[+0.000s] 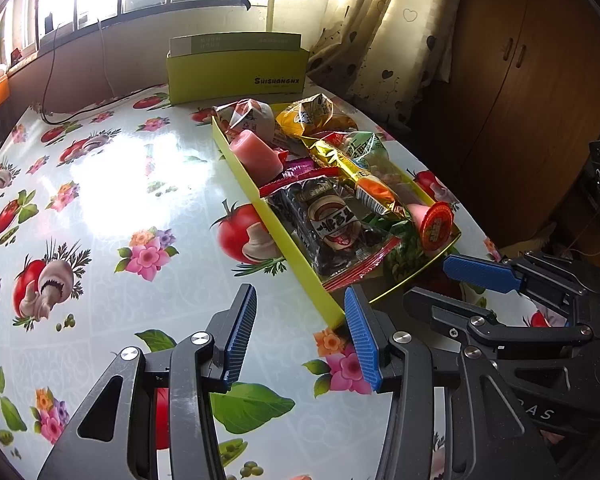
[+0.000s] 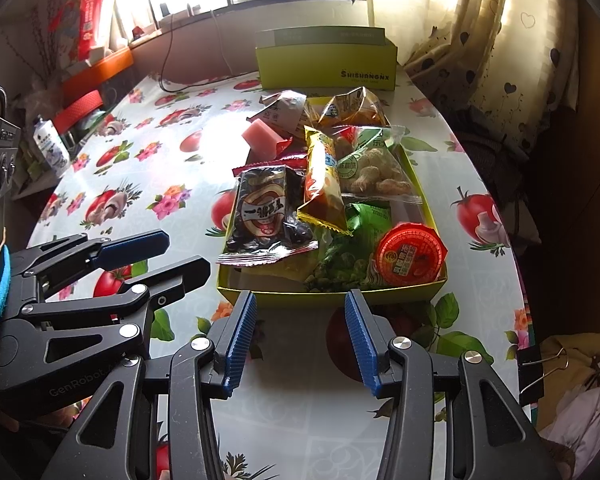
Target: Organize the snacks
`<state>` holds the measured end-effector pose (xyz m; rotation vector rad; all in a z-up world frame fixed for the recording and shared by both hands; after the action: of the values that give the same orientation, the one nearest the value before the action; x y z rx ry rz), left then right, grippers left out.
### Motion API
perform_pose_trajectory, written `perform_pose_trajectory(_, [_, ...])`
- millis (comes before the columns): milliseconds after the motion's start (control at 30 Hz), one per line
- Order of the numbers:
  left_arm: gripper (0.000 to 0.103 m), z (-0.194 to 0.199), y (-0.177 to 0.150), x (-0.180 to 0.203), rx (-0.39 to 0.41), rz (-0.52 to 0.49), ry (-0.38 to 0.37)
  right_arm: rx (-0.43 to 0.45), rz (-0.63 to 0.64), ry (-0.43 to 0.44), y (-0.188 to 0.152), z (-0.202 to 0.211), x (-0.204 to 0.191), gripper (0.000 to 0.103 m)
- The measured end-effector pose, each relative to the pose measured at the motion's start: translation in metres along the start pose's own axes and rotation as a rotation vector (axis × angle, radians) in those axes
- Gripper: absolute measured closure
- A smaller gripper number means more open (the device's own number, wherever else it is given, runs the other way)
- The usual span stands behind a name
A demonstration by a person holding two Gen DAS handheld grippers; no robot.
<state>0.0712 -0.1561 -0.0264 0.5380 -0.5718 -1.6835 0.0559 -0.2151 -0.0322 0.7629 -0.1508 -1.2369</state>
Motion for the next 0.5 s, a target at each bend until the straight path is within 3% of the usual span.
perform_pose_trajectory(500, [0.056,0.0001,0.0006,-0.0008,0.000,0.002,0.000,0.001,0.000,0.001,0.0003,0.0004,0.0010,0.058])
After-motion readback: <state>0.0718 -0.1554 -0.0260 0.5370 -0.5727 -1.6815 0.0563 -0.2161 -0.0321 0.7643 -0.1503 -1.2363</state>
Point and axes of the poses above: each gripper's, at about its wrist camera, not at the fingertips, and z roughly against the way its jaws point, x to its right, y to its top, the point moved 9 cm from there along -z, roughly the way its jaws point, and after that the axes turned 14 degrees about y, right-handed, at the moved point
